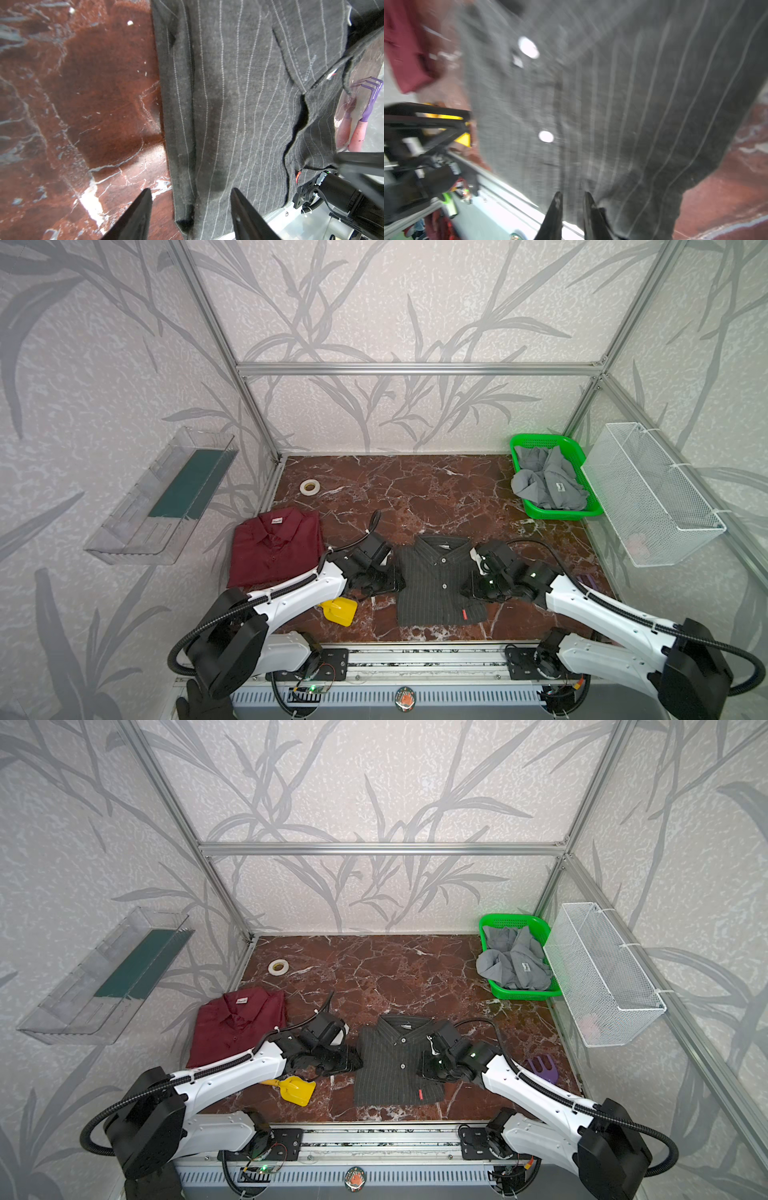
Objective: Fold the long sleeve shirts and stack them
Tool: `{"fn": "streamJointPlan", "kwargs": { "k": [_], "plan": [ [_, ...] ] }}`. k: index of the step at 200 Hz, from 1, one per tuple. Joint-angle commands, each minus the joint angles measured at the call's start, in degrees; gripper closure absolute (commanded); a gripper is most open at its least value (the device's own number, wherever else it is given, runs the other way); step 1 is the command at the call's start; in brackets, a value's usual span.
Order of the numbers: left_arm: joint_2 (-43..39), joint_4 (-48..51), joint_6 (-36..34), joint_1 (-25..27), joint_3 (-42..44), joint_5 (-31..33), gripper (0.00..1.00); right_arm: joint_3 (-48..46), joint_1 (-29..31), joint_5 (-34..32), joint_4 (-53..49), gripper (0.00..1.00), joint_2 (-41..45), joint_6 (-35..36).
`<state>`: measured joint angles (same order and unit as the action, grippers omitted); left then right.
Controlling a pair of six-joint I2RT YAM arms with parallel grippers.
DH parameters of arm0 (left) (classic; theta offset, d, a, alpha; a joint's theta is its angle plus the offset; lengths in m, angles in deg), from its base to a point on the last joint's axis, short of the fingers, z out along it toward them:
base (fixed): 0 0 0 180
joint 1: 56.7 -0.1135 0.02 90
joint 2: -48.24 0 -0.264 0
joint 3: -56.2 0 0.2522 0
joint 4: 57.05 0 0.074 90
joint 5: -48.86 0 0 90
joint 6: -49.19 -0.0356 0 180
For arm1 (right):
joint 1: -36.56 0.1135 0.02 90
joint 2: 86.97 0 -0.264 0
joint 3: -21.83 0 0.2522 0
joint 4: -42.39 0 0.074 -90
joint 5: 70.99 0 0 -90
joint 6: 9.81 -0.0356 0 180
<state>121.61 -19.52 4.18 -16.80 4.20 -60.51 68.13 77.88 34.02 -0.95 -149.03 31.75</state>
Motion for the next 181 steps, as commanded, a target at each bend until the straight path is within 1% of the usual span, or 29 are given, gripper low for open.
{"fn": "streamJointPlan", "kwargs": {
  "k": [1, 24, 36, 46, 54, 62, 76, 88, 98, 116, 143, 164, 181],
  "plan": [
    [0.03, 0.79, -0.36, -0.43, -1.1, -0.22, 0.39, -4.08, 0.25, -2.79, 1.04, 0.82, -0.49, -1.87],
    [0.32, -0.07, -0.34, -0.62, -1.05, -0.92, 0.39, -7.48, 0.11, -3.1, 7.95, 0.81, -3.18, -2.03],
    [0.44, -0.34, -0.34, -0.76, -1.26, -1.47, 0.39, -5.88, 0.08, -0.41, 8.68, 0.78, -5.7, -0.05],
    [0.29, -0.83, -0.49, -0.86, -1.4, -1.98, 0.38, -3.12, 0.15, 1.09, 6.69, 0.75, -6.99, 2.07],
    [0.04, -1.37, -0.43, -0.87, -1.27, -2.31, 0.37, -1.22, 0.19, 1.48, 4.85, 0.7, -6.63, 3.15],
    [-0.25, -2.18, -0.3, -0.86, -1.09, -2.76, 0.36, 0.1, 0.31, 1.31, 3.29, 0.63, -4.7, 3.96],
    [-0.65, -3.34, -0.26, -0.9, -0.88, -3.9, 0.33, 2.1, 0.16, -2.05, -0.66, 0.5, 0.11, 4.49],
    [-1.15, -4.55, -0.06, -0.87, -0.29, -4.39, 0.32, 3.98, -0.19, -4.68, -4.17, 0.43, 3.86, 5.99],
    [-1.71, -6.16, 0.31, -0.88, 0.76, -4.79, 0.3, 5.6, -1.05, -6.88, -7.65, 0.39, 5.51, 7.16],
    [-1.57, -9.17, 0.92, -0.96, 2.6, -5.21, 0.27, 7.67, -4.79, -8.24, -12.14, 0.37, 6.3, 10.6],
    [1.23, -11.43, 0.98, -0.95, 3.37, -6.18, 0.25, 7.38, -11.43, -5.82, -12.53, 0.37, 4.34, 15.26],
    [3.2, -12.8, 1.15, -0.96, 3.5, -6.24, 0.24, 6.41, -13.38, -5.31, -10.52, 0.36, 2.18, 16.95],
    [3.73, -14.94, 1.66, -0.94, 4.27, -6.32, 0.23, 4.86, -13.77, -4.19, -7.57, 0.36, 0.04, 17.33]
  ]
}}
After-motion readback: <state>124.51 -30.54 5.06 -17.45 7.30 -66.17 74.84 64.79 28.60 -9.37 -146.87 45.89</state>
